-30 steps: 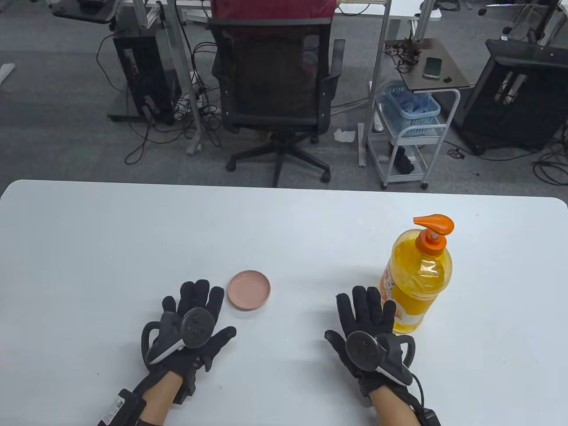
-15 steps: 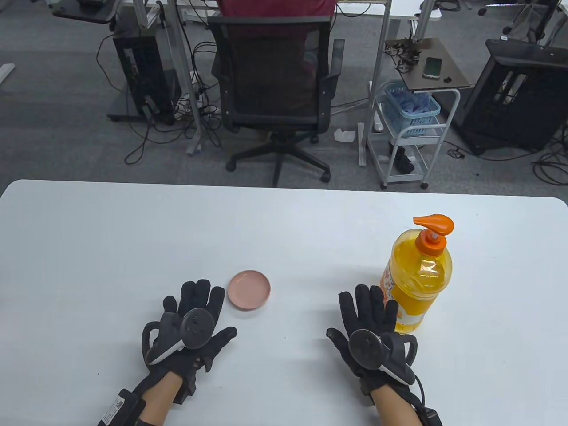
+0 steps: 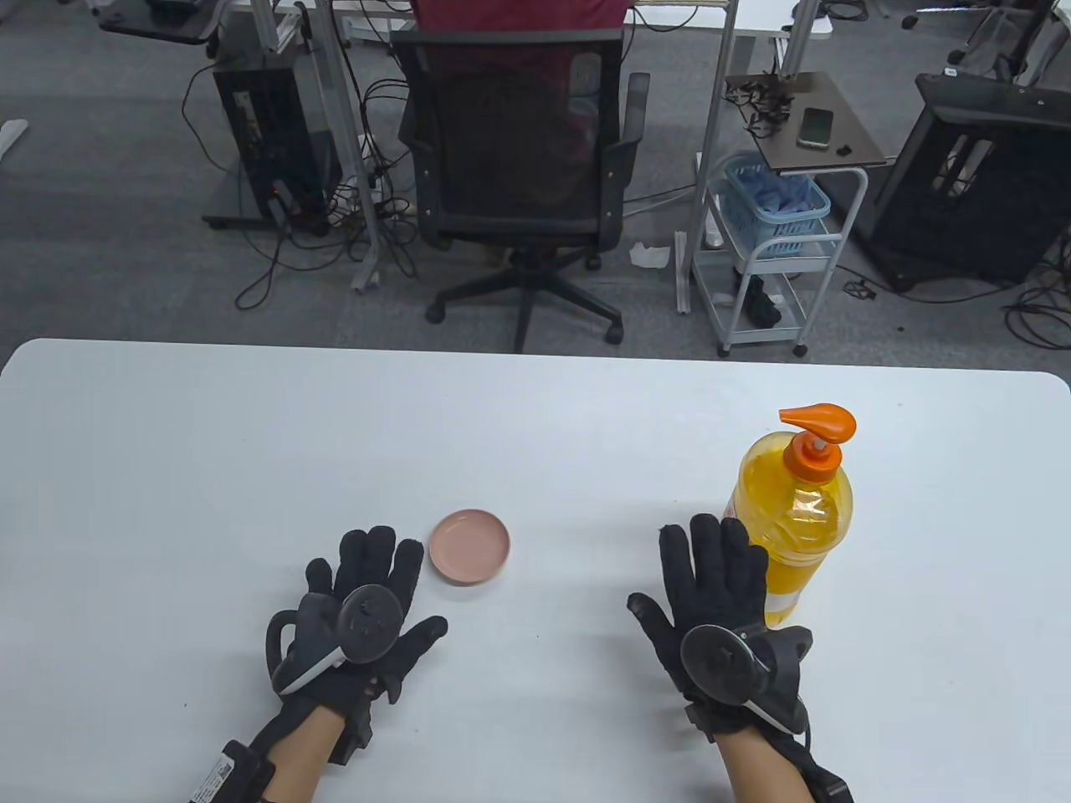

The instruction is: Press dish soap pump onto seasoning dish

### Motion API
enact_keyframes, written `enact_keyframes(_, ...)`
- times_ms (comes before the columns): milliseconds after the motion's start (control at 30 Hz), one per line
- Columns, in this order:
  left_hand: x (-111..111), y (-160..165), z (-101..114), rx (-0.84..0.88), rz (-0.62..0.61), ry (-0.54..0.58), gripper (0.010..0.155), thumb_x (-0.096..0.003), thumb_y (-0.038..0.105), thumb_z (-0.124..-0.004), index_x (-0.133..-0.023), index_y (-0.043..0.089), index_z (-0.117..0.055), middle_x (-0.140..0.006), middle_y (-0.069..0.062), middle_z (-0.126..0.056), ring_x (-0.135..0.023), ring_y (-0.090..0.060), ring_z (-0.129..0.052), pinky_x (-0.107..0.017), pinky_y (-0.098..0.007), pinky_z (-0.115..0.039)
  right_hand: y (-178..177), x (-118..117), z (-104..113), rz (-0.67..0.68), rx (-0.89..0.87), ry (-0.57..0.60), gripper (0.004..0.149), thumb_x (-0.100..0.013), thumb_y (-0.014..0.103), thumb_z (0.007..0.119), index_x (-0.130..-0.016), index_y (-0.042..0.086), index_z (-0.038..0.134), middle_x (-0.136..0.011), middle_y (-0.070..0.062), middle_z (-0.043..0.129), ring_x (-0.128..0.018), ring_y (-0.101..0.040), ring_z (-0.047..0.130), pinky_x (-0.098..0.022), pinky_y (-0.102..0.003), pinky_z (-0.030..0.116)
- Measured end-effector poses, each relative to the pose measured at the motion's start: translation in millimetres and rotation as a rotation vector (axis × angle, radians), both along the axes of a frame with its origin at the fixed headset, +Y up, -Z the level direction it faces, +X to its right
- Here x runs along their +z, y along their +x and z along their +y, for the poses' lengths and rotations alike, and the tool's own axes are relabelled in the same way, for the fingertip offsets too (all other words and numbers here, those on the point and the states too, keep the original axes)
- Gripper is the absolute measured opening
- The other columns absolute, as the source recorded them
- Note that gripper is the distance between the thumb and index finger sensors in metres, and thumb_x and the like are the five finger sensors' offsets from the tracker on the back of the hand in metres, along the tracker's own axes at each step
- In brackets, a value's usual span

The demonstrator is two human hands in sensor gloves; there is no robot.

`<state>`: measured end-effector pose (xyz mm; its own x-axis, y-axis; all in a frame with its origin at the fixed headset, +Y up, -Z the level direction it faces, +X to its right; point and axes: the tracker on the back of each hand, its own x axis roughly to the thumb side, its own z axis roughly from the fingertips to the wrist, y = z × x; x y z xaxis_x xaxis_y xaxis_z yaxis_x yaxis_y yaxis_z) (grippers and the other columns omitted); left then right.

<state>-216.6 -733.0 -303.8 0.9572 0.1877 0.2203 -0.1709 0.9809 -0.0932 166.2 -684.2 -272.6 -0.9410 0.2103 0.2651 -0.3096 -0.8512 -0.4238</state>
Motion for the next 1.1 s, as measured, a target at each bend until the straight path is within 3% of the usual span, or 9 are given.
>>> enact_keyframes(167, 0.3, 0.6, -0.6, 0.001, 0.0, 0.0, 0.089, -0.0409, 0.071, -0.056, -0.111, 0.031, -0.02, -0.12, -0.005, -0.008, -0.112, -0.038, -0.008, -0.071, -0.072, -0.014, 25.5, 0.2, 31.3, -0.129, -0.115, 0.105, 0.082, -0.056, 0.053, 0.076, -0.115, 0.01, 0.037, -0.115, -0.026, 0.026, -0.1, -0.049, 0.013, -0.068, -0.065, 0.018)
enact_keyframes(333, -0.4, 1.2, -2.4, -0.001, 0.001, -0.009, 0.088, -0.0409, 0.071, -0.056, -0.111, 0.032, -0.02, -0.12, -0.005, -0.008, -0.112, -0.038, -0.008, -0.072, -0.072, -0.014, 53.1, -4.8, 45.9, -0.292, -0.253, 0.149, 0.088, -0.057, 0.054, 0.075, -0.112, 0.003, 0.031, -0.112, -0.032, 0.026, -0.097, -0.055, 0.014, -0.067, -0.068, 0.021)
enact_keyframes(500, -0.8, 3.3, -3.5, -0.006, -0.003, -0.015, 0.088, -0.041, 0.071, -0.056, -0.111, 0.031, -0.02, -0.12, -0.005, -0.008, -0.112, -0.038, -0.008, -0.072, -0.072, -0.014, 69.2, -21.3, 51.6, -0.355, -0.354, 0.067, 0.093, -0.057, 0.054, 0.075, -0.111, 0.003, 0.019, -0.111, -0.033, 0.021, -0.096, -0.057, 0.015, -0.067, -0.069, 0.023)
enact_keyframes(767, -1.0, 5.7, -3.7, -0.005, -0.009, -0.023, 0.088, -0.0409, 0.071, -0.056, -0.111, 0.031, -0.02, -0.12, -0.005, -0.008, -0.112, -0.038, -0.008, -0.072, -0.072, -0.014, 83.8, -54.0, 59.0, -0.368, -0.545, -0.037, 0.092, -0.055, 0.051, 0.079, -0.11, 0.003, 0.023, -0.11, -0.033, 0.035, -0.098, -0.058, 0.028, -0.068, -0.068, 0.03)
enact_keyframes(1100, -1.7, 5.2, -3.4, 0.005, -0.004, -0.027, 0.088, -0.0409, 0.071, -0.056, -0.111, 0.031, -0.02, -0.121, -0.005, -0.009, -0.113, -0.037, -0.009, -0.072, -0.072, -0.015, 87.1, -63.2, 59.0, -0.46, -0.435, 0.047, 0.087, -0.051, 0.044, 0.088, -0.108, 0.003, 0.037, -0.1, -0.026, 0.061, -0.092, -0.054, 0.061, -0.067, -0.068, 0.055)
